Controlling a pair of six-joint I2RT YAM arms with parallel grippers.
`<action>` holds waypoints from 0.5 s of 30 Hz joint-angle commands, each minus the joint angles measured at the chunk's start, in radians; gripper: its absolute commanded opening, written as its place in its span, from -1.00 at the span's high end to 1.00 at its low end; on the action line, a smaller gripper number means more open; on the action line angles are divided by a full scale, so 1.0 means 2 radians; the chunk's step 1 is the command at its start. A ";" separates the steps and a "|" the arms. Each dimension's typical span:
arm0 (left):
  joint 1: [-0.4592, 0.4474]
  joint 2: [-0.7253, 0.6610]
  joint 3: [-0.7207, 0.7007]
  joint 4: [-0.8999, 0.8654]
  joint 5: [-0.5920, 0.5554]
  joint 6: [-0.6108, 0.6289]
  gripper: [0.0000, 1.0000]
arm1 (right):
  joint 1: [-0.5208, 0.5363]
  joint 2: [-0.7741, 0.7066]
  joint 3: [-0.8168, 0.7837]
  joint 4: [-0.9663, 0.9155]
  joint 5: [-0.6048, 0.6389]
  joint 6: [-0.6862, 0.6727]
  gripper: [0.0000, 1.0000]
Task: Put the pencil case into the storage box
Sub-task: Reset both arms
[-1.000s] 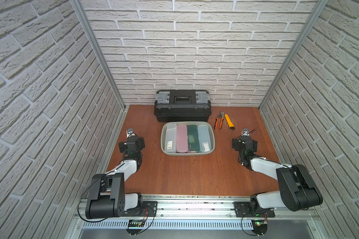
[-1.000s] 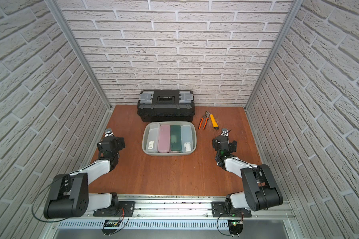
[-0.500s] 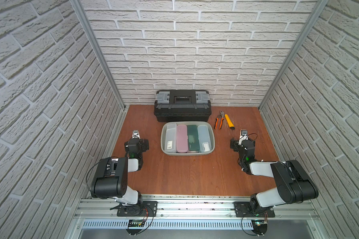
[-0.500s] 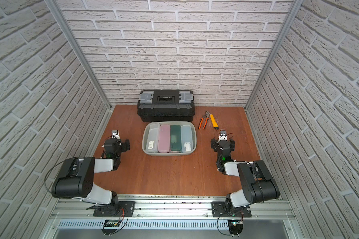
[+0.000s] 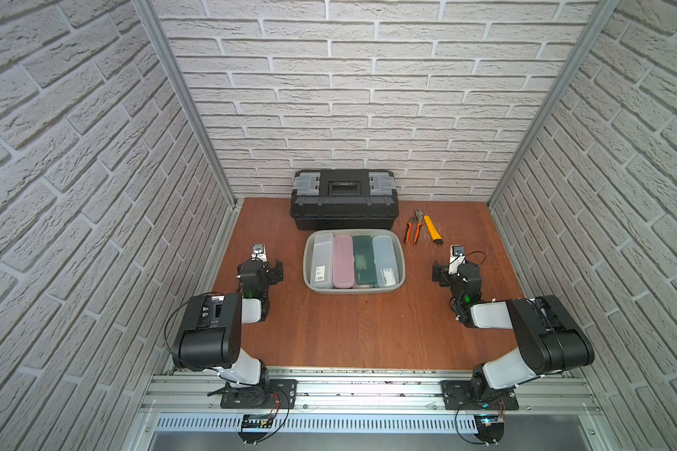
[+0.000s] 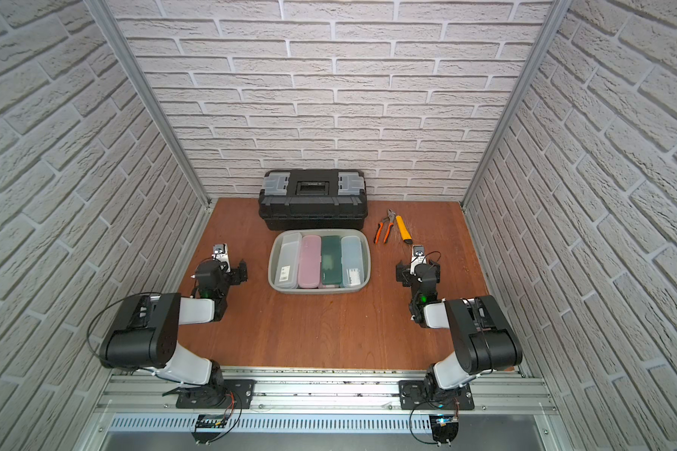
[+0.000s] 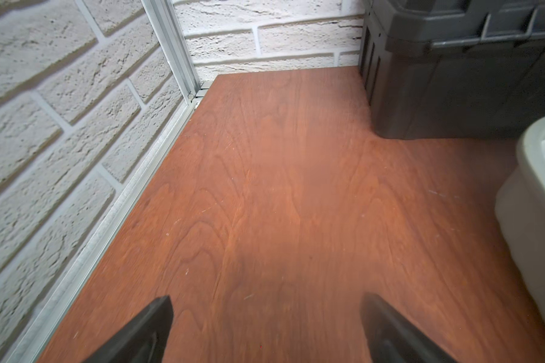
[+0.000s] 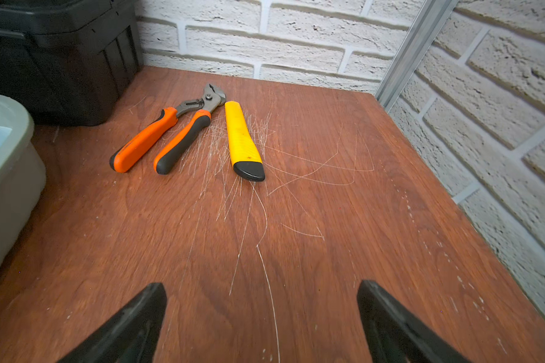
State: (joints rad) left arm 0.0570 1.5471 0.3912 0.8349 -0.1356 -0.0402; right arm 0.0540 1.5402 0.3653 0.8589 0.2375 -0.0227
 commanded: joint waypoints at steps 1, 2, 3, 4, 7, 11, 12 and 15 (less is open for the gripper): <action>0.003 0.002 -0.002 0.024 0.006 0.005 -0.97 | -0.004 -0.012 0.008 0.003 -0.009 0.003 -0.98; 0.004 0.002 -0.002 0.024 0.006 0.005 -0.97 | -0.004 -0.013 0.009 0.001 -0.010 0.004 -0.98; 0.003 0.002 -0.002 0.024 0.006 0.005 -0.97 | -0.003 -0.012 0.009 0.003 -0.009 0.002 -0.98; 0.004 0.002 -0.002 0.024 0.006 0.005 -0.97 | -0.004 -0.013 0.009 0.002 -0.010 0.004 -0.98; 0.003 0.002 -0.002 0.024 0.006 0.005 -0.97 | -0.004 -0.012 0.011 -0.001 -0.011 0.004 -0.98; 0.004 0.002 -0.002 0.024 0.006 0.005 -0.97 | -0.004 -0.010 0.012 -0.002 -0.012 0.003 -0.98; 0.004 0.002 -0.002 0.024 0.006 0.005 -0.97 | -0.005 -0.011 0.012 -0.002 -0.012 0.004 -0.98; 0.004 0.002 -0.002 0.024 0.006 0.005 -0.97 | -0.005 -0.012 0.011 -0.001 -0.013 0.004 -0.98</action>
